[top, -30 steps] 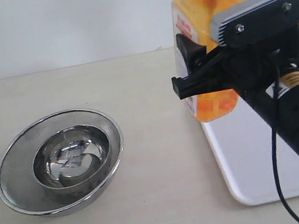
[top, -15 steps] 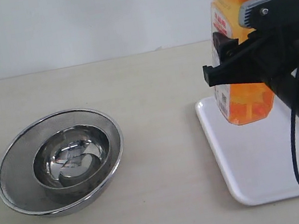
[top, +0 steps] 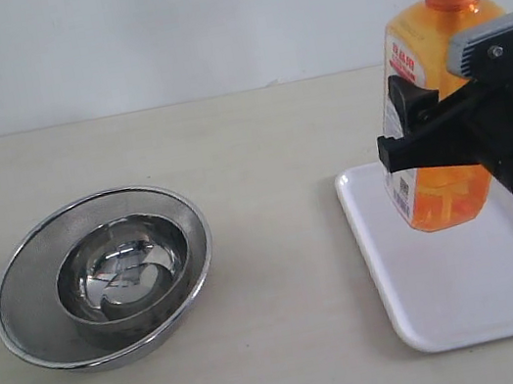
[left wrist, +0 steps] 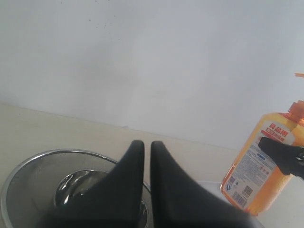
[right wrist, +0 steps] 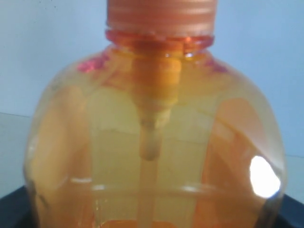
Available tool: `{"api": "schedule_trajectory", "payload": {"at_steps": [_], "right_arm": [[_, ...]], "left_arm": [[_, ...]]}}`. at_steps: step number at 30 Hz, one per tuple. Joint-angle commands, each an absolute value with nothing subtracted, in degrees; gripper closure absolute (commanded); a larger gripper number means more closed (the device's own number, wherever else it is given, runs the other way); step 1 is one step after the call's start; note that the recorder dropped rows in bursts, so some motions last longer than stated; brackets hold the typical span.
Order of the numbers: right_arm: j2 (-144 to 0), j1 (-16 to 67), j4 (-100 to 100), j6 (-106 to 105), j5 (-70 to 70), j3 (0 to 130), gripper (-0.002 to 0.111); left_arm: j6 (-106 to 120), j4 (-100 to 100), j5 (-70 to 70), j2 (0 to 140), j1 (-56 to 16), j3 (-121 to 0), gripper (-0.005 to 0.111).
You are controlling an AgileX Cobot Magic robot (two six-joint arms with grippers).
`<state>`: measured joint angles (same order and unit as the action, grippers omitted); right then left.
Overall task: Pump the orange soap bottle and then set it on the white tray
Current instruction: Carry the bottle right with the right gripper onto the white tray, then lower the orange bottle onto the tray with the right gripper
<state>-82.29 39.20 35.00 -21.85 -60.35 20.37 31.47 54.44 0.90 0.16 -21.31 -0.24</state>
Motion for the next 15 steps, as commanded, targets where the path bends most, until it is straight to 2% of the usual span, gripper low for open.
{"api": "schedule_trajectory", "payload": {"at_steps": [1,15], "right_arm": [[-83.2,38.8,32.4,-21.1,-65.9,20.5,0.109],[-97.1,38.8,31.2,-15.9,-70.0,20.5,0.109]], "left_arm": [[31.7,54.4,0.7,0.0,-21.2,0.0,0.102],[31.7,54.4,0.9,0.0,-21.2,0.0,0.102]]}}
